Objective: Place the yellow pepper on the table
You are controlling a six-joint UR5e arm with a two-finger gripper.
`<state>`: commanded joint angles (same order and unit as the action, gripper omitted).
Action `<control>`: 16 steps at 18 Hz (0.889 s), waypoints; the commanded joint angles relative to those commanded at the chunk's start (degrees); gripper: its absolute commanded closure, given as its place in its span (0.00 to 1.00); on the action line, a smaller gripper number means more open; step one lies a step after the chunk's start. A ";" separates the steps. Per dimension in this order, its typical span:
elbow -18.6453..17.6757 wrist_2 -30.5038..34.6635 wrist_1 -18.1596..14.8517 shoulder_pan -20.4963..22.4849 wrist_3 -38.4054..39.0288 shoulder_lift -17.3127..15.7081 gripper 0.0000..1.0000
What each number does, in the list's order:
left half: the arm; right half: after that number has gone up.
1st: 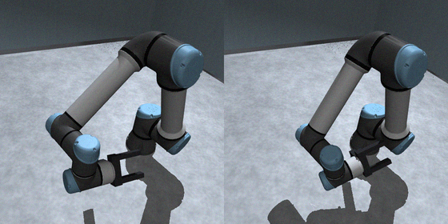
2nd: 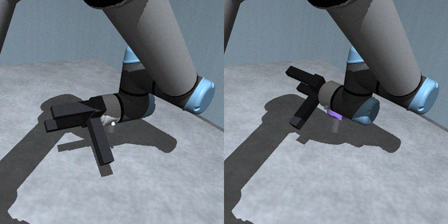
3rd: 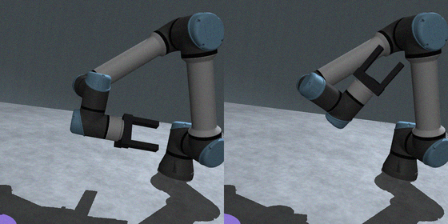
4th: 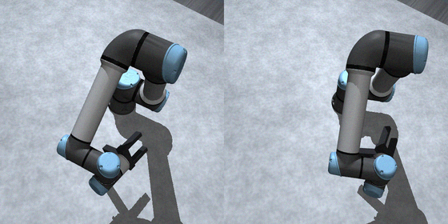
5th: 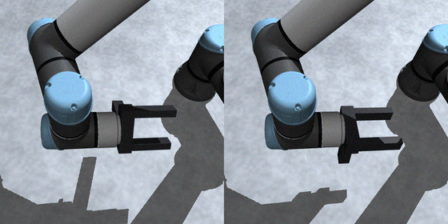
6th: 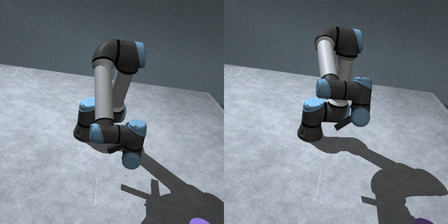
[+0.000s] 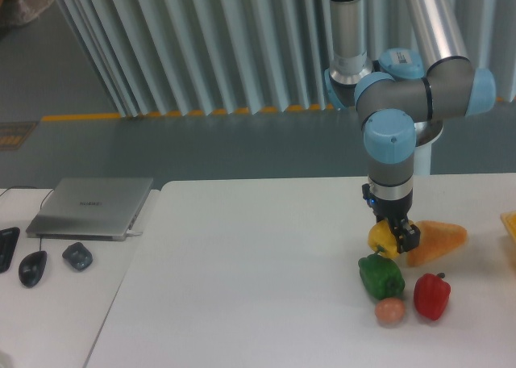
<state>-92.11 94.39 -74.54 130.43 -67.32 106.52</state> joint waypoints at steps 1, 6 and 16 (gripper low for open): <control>-0.26 0.18 0.44 0.00 0.00 0.00 0.43; 0.52 0.36 3.16 0.88 0.09 0.00 0.43; 1.40 6.16 7.83 1.05 0.00 -0.17 0.43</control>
<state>-90.71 100.55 -66.71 131.48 -67.33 106.35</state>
